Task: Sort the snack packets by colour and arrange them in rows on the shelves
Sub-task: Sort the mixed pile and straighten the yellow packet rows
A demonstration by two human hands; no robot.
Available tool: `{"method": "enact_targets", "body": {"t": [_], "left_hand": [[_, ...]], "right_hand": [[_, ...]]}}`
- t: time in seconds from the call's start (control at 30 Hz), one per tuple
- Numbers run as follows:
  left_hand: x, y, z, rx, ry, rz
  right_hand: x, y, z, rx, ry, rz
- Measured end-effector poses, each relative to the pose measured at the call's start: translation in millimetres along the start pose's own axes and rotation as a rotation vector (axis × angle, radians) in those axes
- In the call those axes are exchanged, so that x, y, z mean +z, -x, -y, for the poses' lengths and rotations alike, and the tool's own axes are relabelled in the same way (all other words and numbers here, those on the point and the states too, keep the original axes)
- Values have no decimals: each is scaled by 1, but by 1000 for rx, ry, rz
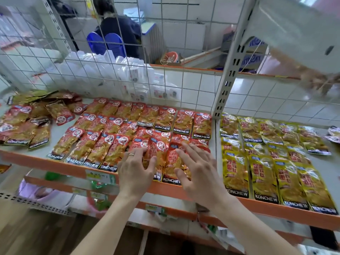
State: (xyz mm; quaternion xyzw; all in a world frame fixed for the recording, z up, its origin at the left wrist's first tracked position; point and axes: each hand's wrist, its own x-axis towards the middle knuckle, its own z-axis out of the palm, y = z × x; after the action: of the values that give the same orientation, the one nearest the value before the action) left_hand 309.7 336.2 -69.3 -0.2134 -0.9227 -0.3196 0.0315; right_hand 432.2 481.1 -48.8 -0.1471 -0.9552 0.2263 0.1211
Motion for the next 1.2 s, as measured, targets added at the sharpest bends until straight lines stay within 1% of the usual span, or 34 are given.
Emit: {"method": "enact_targets", "body": {"t": [0.1,0.2,0.33,0.43,0.47,0.53,0.6,0.67,0.83,0.97,1.07,1.2], "left_hand": [[5,-5,6,30,-97,-16],[8,-8,13,45,-141,16],[10,-11,21,118,-134,7],[9,-12,29,181,-93,-40],[9,-12,32,227,-89,-50],[8,-15,37,381,-132,-19],[6,-18,41,529,-211,66],[4,-20,43,588,-263,146],[4,-24,46,563,-245,250],[5,-25,46,538,-213,255],[4,-23,46,553,-205,248],[2,-24,47,576,-132,239]], "right_hand": [[3,-2,1,36,12,-8],[7,0,5,72,20,-25],[9,4,12,109,45,-34],[12,6,14,124,59,-47],[13,7,15,132,62,-49],[14,8,18,145,69,-58],[15,10,21,158,84,-74],[15,11,25,168,102,-91],[15,12,32,191,133,-95],[13,15,33,212,161,-117],[11,20,33,236,163,-146],[8,23,38,239,152,-160]]}}
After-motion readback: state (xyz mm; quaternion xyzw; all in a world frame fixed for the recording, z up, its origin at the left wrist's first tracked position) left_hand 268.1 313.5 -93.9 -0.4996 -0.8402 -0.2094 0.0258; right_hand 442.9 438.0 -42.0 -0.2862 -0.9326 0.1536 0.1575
